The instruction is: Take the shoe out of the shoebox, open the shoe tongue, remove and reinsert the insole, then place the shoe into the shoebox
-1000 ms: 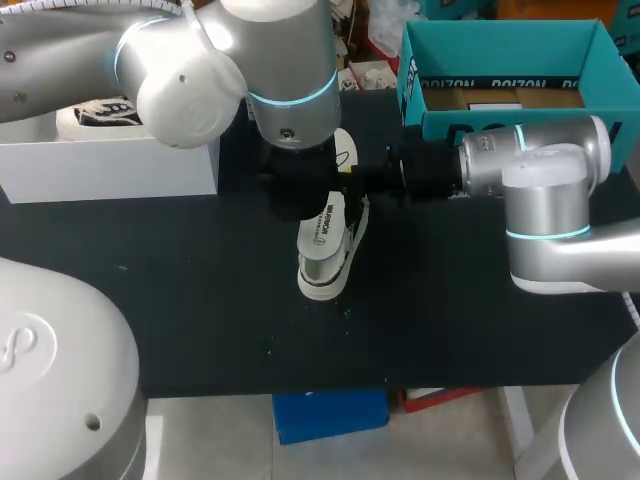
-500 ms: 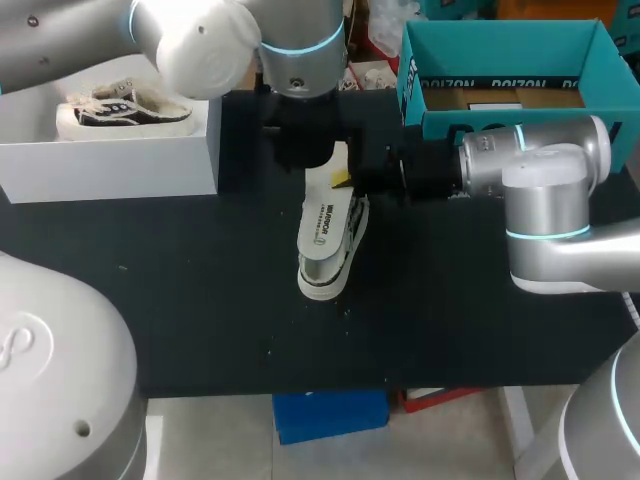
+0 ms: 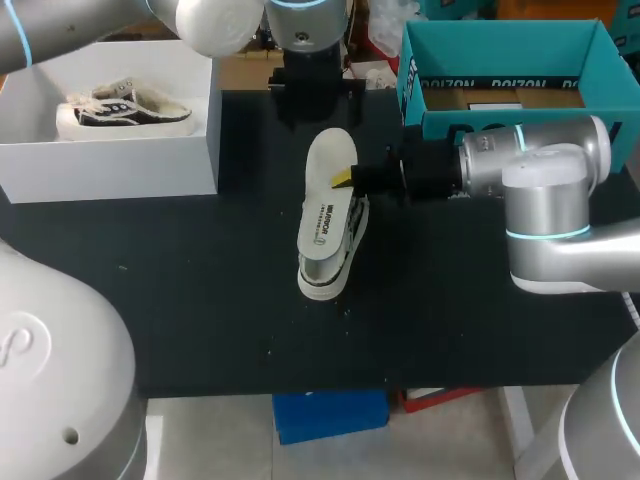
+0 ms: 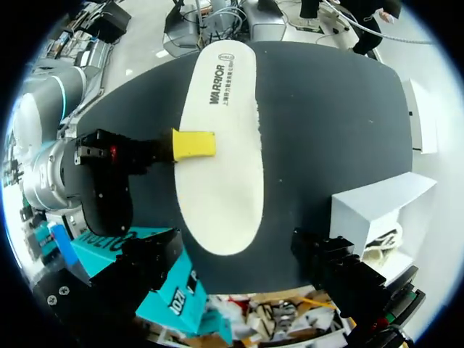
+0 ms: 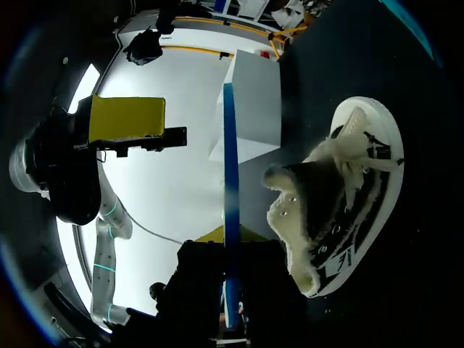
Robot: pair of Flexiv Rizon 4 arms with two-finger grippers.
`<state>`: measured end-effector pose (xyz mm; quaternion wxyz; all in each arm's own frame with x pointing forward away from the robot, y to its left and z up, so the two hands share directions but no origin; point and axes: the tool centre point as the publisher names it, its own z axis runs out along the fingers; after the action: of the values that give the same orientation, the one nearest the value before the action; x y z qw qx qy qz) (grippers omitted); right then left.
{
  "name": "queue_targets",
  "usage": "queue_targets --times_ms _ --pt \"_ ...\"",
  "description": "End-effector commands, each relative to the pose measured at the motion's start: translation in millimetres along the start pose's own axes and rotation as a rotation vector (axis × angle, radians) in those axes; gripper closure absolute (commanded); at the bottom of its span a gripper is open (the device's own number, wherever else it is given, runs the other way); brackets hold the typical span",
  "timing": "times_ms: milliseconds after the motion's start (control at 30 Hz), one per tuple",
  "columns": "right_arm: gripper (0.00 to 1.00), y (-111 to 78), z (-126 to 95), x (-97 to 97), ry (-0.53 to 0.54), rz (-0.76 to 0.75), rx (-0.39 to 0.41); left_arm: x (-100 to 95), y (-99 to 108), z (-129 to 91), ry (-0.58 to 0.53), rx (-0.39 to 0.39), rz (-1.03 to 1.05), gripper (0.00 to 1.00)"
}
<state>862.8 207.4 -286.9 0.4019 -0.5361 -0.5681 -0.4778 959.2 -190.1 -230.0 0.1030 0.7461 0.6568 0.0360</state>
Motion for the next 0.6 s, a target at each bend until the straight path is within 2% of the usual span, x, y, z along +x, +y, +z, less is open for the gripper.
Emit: queue_targets --times_ms 33,333,600 --pt "1.0 0.2 0 0.2 -0.002 0.001 0.001 -7.6 22 12 0.003 0.026 0.002 0.0" --pt "1.0 0.2 0 0.2 -0.002 0.001 0.001 -19.6 43 21 -0.01 0.035 0.007 0.0" --pt "1.0 0.2 0 0.2 -0.002 0.001 0.001 -20.9 45 19 -0.005 0.024 0.0 0.0"
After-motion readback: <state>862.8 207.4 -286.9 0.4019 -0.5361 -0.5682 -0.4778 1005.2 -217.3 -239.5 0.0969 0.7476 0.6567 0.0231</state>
